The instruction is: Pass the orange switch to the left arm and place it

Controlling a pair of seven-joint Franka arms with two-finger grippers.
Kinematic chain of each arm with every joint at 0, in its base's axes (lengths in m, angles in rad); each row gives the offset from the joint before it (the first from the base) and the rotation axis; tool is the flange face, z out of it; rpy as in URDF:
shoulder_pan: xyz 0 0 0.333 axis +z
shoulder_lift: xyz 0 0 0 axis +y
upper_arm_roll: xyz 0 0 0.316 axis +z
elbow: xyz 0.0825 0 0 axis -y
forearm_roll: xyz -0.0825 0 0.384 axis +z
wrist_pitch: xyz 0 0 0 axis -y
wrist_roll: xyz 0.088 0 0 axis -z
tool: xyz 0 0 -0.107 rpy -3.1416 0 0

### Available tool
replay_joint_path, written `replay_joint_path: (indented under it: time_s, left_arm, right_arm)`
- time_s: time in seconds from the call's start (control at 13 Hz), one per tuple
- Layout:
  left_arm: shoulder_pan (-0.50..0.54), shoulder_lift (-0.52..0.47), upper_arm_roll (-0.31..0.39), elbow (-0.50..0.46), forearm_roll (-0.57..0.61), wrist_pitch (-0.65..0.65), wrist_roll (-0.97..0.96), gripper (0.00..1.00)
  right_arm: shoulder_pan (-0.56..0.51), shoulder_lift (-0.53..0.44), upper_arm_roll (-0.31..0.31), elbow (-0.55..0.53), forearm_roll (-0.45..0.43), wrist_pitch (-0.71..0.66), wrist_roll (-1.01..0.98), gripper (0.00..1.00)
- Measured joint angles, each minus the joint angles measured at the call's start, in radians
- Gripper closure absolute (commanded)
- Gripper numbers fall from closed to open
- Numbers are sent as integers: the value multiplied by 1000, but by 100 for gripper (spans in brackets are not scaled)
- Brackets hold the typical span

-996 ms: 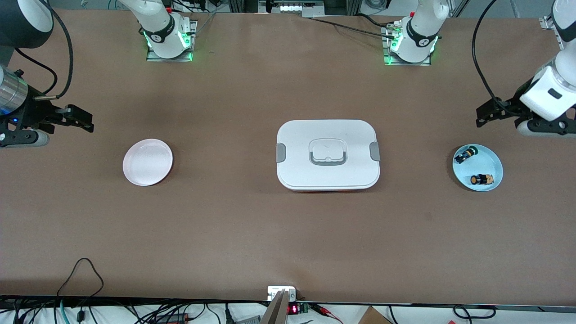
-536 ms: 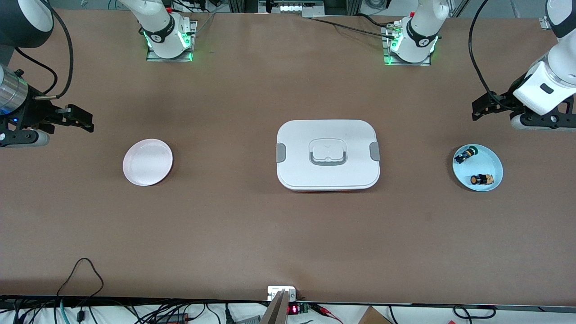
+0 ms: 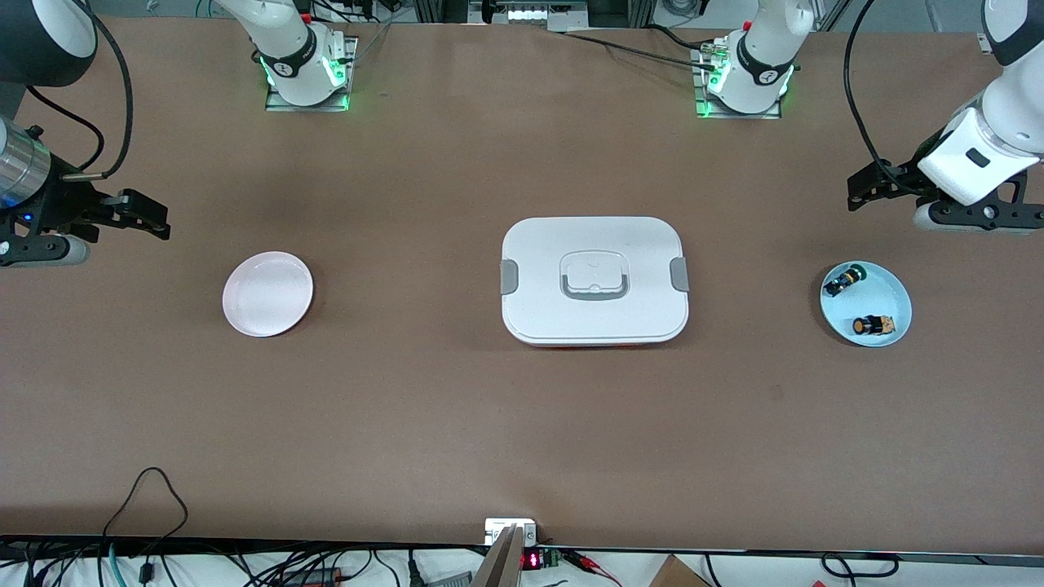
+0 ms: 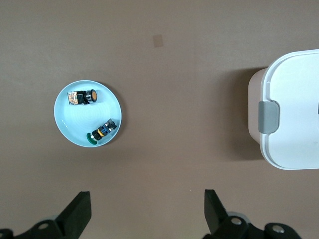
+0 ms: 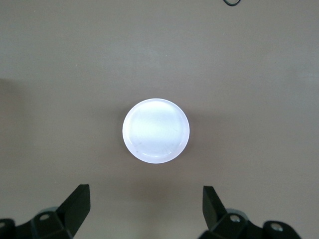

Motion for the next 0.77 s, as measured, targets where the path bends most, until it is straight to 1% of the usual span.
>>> replay_joint_path:
  time_s: [0.77]
  left_arm:
    - [0,0,0,1,0,-9,0,0]
  right_arm:
    - [0,0,0,0,0,0,0,0]
